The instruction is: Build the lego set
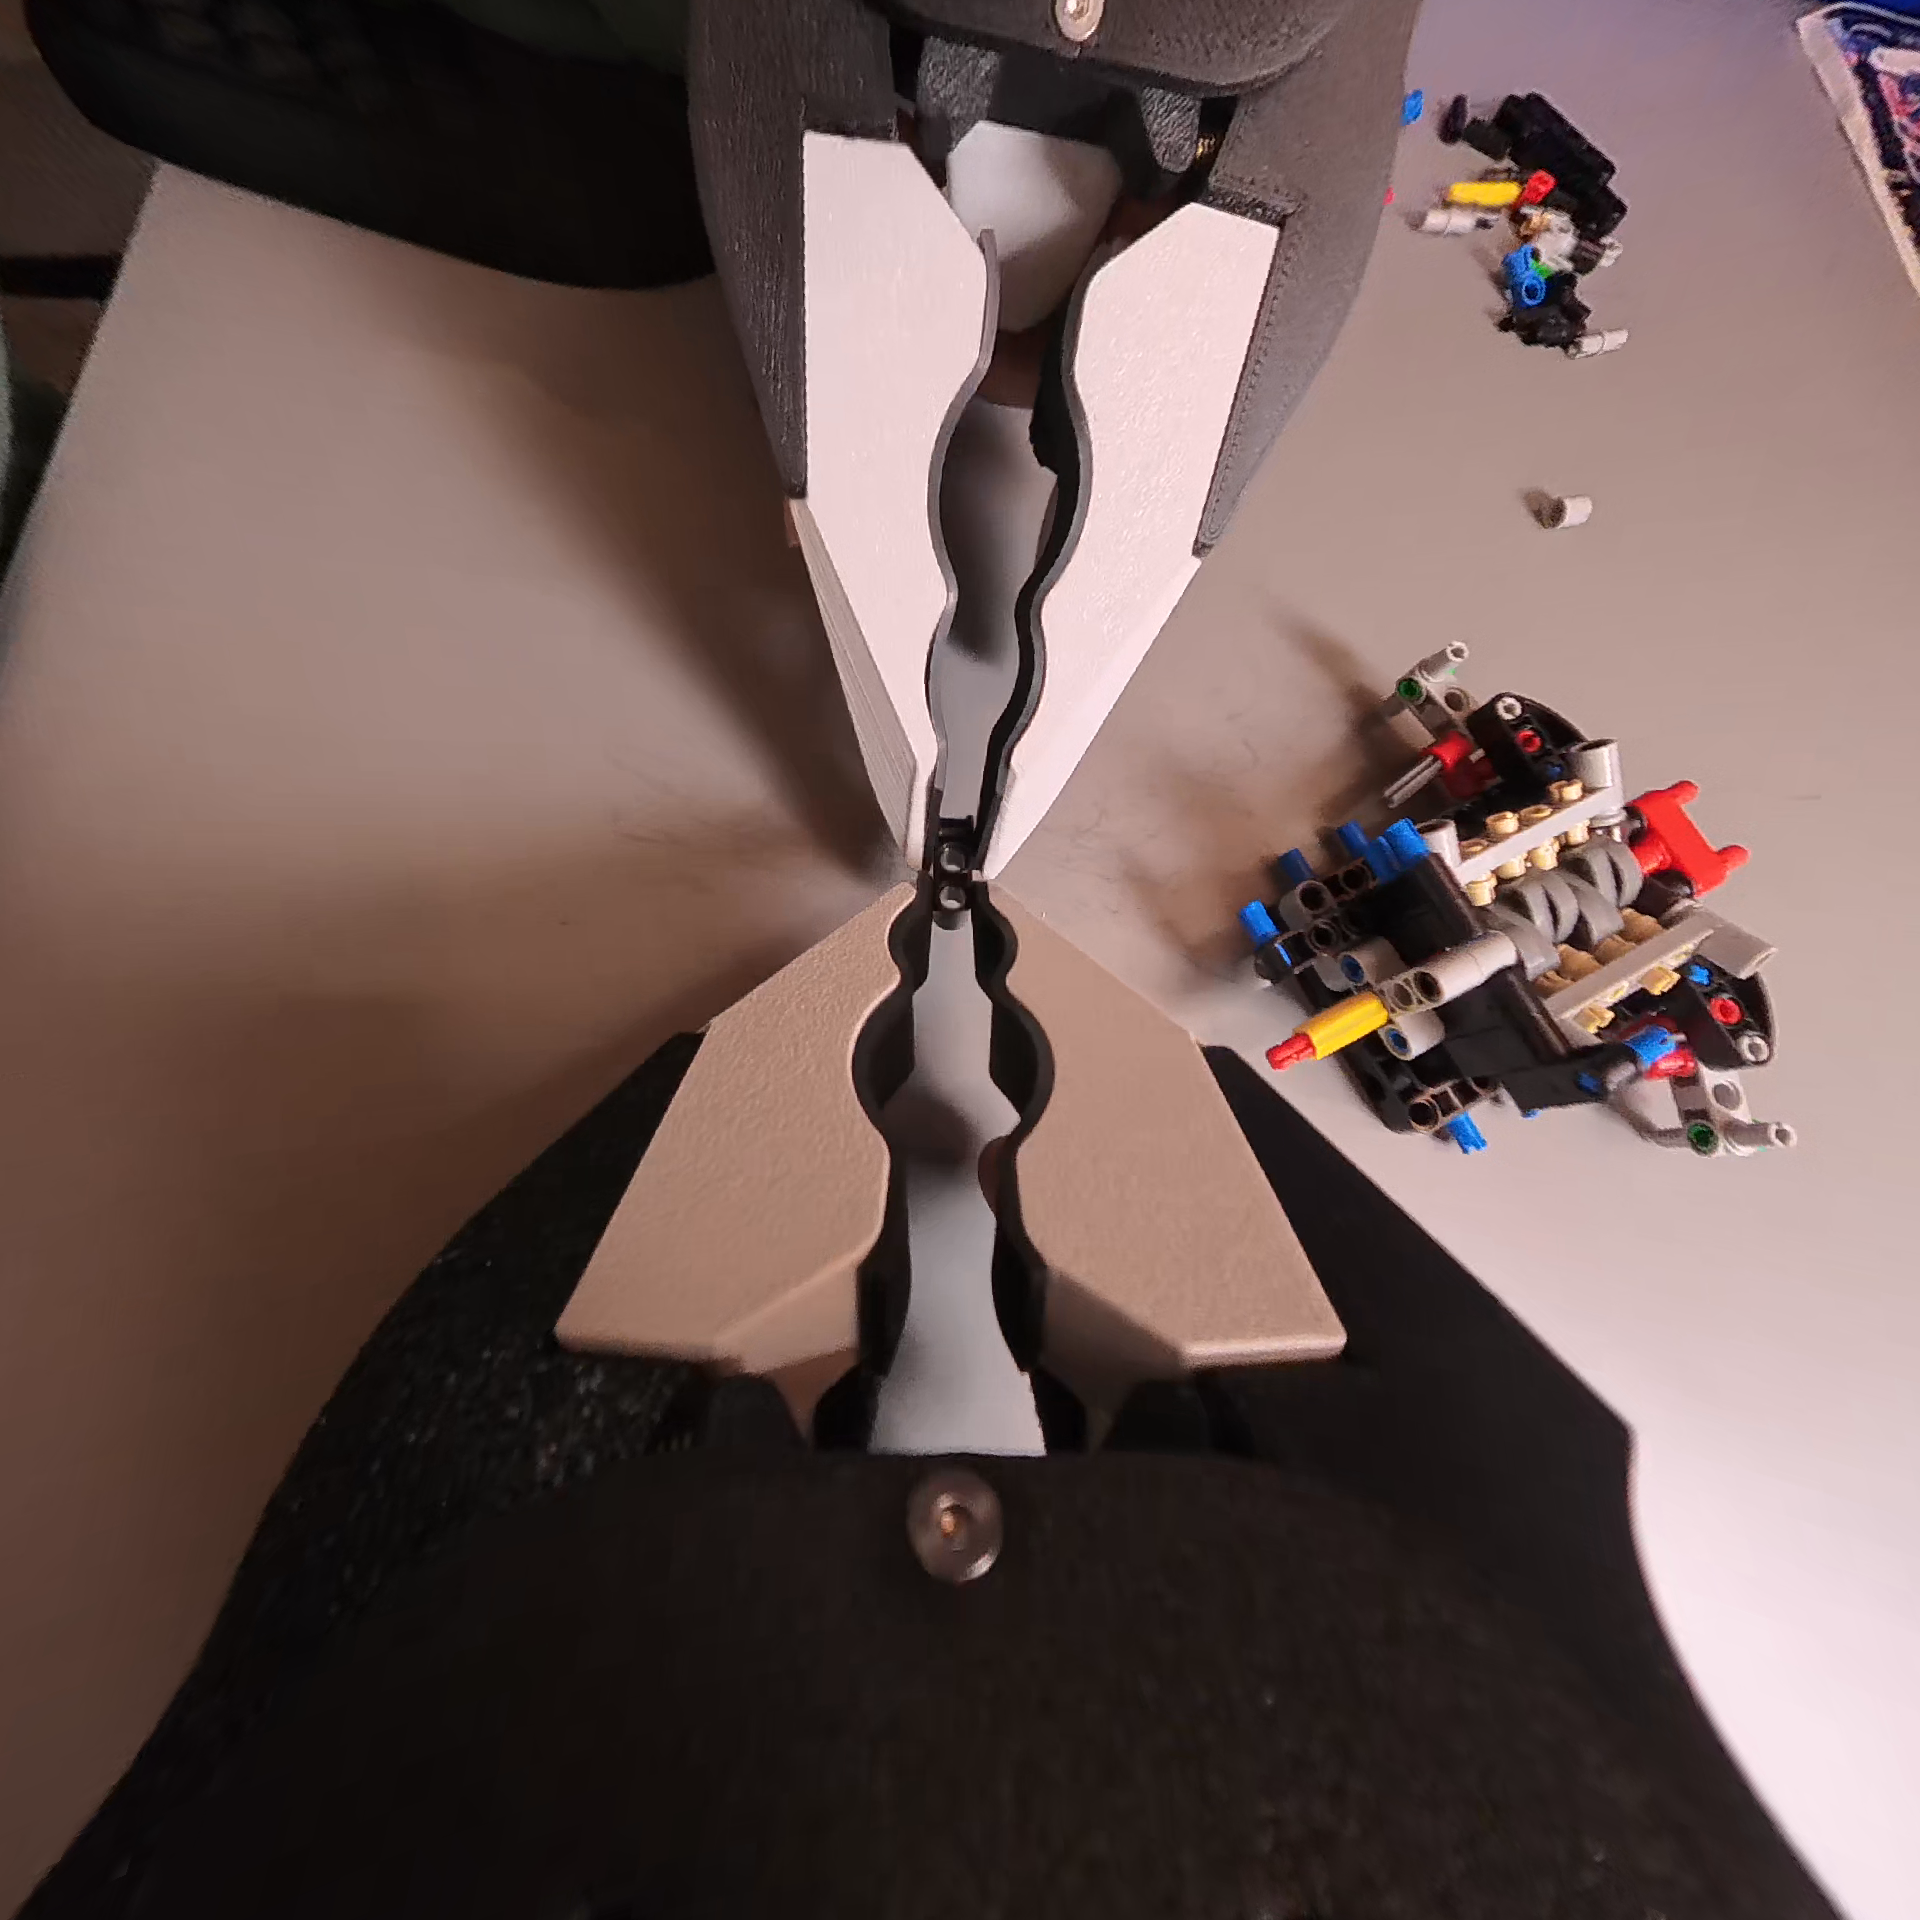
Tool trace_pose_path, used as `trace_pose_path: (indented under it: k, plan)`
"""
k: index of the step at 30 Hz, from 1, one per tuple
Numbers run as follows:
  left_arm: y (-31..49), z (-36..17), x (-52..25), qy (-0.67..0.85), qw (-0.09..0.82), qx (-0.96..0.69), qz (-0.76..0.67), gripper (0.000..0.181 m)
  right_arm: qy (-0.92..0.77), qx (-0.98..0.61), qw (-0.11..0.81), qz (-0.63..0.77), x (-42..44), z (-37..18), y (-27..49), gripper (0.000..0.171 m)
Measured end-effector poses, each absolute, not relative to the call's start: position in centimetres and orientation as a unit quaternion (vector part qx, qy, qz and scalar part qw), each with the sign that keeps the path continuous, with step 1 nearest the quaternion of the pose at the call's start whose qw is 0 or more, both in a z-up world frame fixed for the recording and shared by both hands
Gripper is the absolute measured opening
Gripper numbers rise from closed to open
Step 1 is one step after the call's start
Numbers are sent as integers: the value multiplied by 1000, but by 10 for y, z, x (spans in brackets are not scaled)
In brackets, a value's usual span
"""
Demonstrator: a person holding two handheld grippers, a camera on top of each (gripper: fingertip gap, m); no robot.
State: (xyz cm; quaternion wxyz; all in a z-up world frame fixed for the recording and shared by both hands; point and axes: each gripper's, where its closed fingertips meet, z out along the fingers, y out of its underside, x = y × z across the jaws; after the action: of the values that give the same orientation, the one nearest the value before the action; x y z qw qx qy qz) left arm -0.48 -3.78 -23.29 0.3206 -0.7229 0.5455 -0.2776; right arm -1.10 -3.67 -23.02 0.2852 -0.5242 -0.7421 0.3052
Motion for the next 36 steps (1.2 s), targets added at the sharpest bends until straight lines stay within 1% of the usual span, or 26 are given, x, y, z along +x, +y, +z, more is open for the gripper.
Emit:
trace_pose_path:
  k: [1,4,7,13,28,36]
  plan:
    - [-37,-233,-5,546,322,-723,-276,7,-739,-525,286,311,-11,-229,-36,5]
    - [-37,-237,-6,551,319,-723,-267,12,-738,-521,288,317,-8,-225,-36,5]
    - [-41,-238,-4,557,313,-719,-274,7,-741,-518,287,318,-7,-225,-38,5]
    - [-45,-241,-4,568,302,-715,-273,6,-742,-513,281,328,-7,-226,-43,5]
    - [-43,-232,1,556,325,-704,-300,6,-711,-517,282,384,-5,-213,-42,6]
    - [-34,-217,3,524,362,-698,-329,6,-668,-519,316,428,-8,-194,-33,5]
